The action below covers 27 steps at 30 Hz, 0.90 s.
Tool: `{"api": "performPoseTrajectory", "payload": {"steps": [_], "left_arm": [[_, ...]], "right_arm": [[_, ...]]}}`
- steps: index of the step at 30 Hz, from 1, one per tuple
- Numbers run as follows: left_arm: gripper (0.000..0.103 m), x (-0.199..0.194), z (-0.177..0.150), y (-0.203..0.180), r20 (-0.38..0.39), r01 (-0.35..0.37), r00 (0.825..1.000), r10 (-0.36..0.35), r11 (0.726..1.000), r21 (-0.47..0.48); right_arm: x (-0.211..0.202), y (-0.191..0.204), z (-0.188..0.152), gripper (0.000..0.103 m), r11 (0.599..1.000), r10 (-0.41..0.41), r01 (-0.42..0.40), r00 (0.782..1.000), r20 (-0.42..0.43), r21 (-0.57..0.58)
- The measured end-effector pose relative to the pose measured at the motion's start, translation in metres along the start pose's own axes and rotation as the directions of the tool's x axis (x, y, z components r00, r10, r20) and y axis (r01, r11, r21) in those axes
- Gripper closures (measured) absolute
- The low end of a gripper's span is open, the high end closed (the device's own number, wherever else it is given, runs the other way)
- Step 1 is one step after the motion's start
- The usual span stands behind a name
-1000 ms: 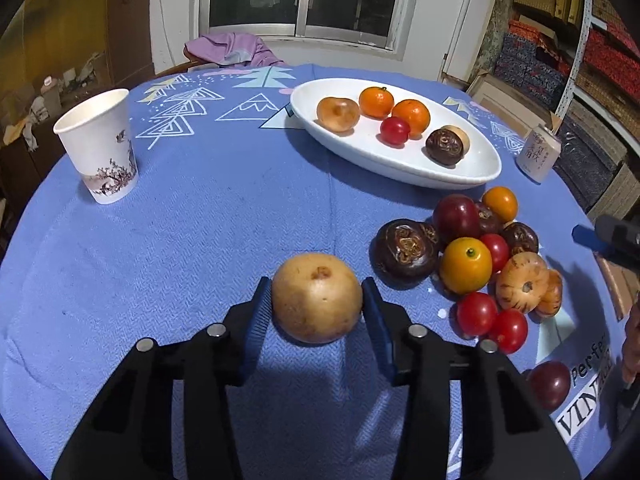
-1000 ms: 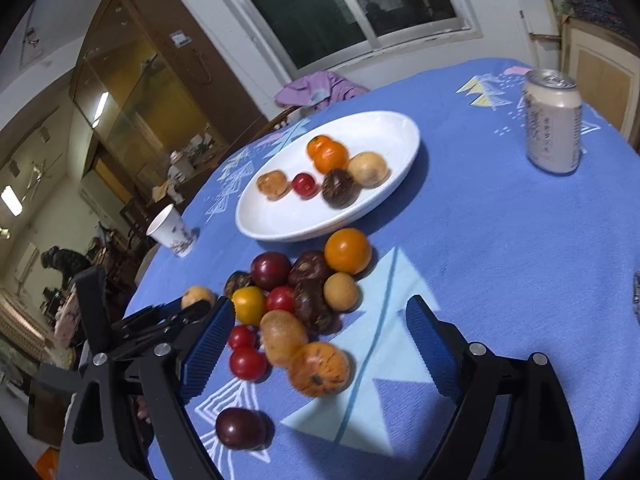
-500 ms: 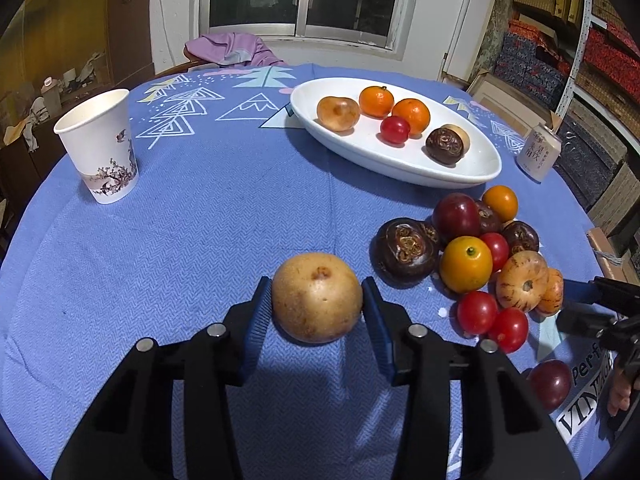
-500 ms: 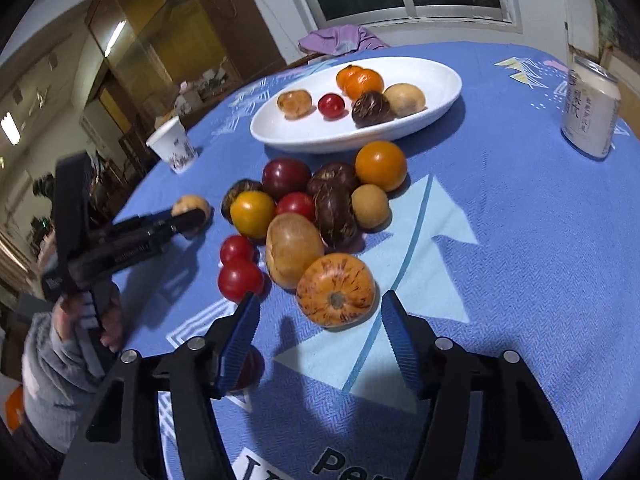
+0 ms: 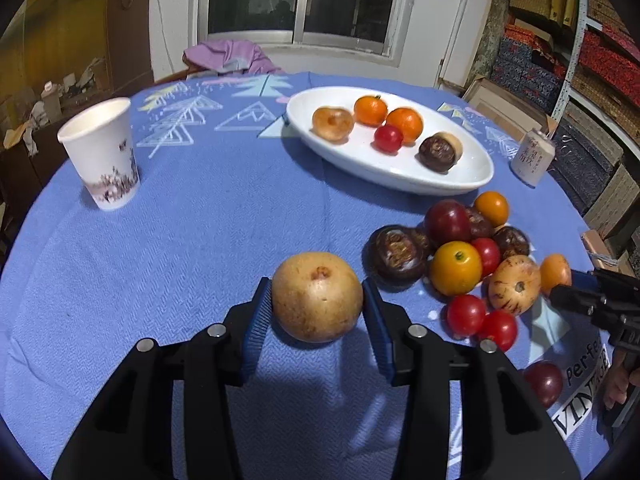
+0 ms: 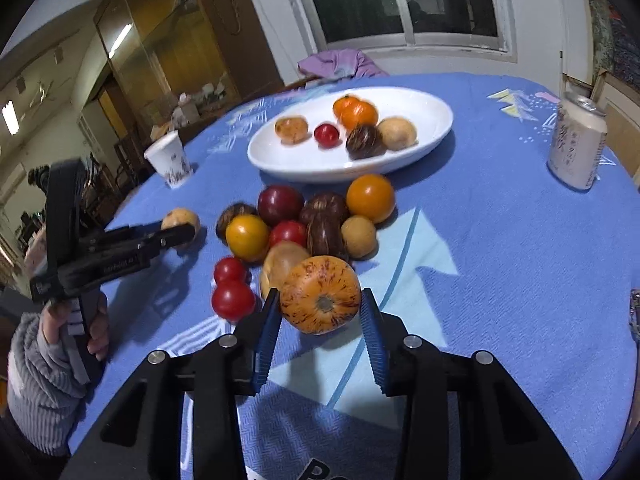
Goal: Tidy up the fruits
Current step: 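Grasp a pale yellow pear-like fruit with the left tool while the right tool grasps a striped orange fruit, then carry both fruits over the white plate and open both tools to release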
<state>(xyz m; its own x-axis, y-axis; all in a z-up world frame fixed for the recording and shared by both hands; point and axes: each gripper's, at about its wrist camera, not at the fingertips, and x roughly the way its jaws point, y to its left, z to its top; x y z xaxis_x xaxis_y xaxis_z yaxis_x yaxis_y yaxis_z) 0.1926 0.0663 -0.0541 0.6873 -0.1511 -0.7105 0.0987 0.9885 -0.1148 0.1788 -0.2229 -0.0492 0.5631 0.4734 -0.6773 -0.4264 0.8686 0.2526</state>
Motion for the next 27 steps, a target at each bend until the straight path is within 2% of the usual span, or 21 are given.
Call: {"api": "performPoseTrajectory", "payload": {"steps": [4,7,12,17,23,25,27], "left_arm": [[0.058,-0.011,0.025,-0.013,0.047,0.024,0.999,-0.024,1.000,0.010],[0.058,-0.006,0.058,-0.025,0.075,0.023,0.997,-0.024,1.000,0.022],[0.058,0.024,0.098,-0.049,0.059,0.056,0.997,-0.058,0.998,0.028],[0.058,0.059,0.106,-0.058,0.010,0.068,0.998,-0.068,0.997,0.022],[0.058,0.080,0.105,-0.054,-0.016,0.059,0.998,-0.058,0.998,0.018],[0.054,0.079,0.106,-0.053,-0.004,0.053,0.999,-0.053,0.998,0.021],[0.037,0.071,0.106,-0.053,0.024,0.047,0.999,-0.047,0.999,0.022]], "right_arm": [[-0.013,-0.011,0.020,0.062,0.998,0.017,-0.021,0.998,0.058,0.061],[-0.014,-0.015,0.049,0.063,0.997,0.004,-0.011,0.996,0.090,0.077],[0.017,-0.020,0.091,0.063,0.992,0.025,-0.034,0.997,0.075,0.125],[0.058,-0.022,0.108,0.063,0.988,0.022,-0.027,0.999,0.035,0.149],[0.072,-0.017,0.110,0.063,0.992,0.021,-0.022,1.000,0.010,0.120],[0.075,-0.017,0.109,0.062,0.992,0.018,-0.018,1.000,0.003,0.122],[0.075,-0.017,0.109,0.060,0.993,0.011,-0.011,1.000,0.001,0.121]]}}
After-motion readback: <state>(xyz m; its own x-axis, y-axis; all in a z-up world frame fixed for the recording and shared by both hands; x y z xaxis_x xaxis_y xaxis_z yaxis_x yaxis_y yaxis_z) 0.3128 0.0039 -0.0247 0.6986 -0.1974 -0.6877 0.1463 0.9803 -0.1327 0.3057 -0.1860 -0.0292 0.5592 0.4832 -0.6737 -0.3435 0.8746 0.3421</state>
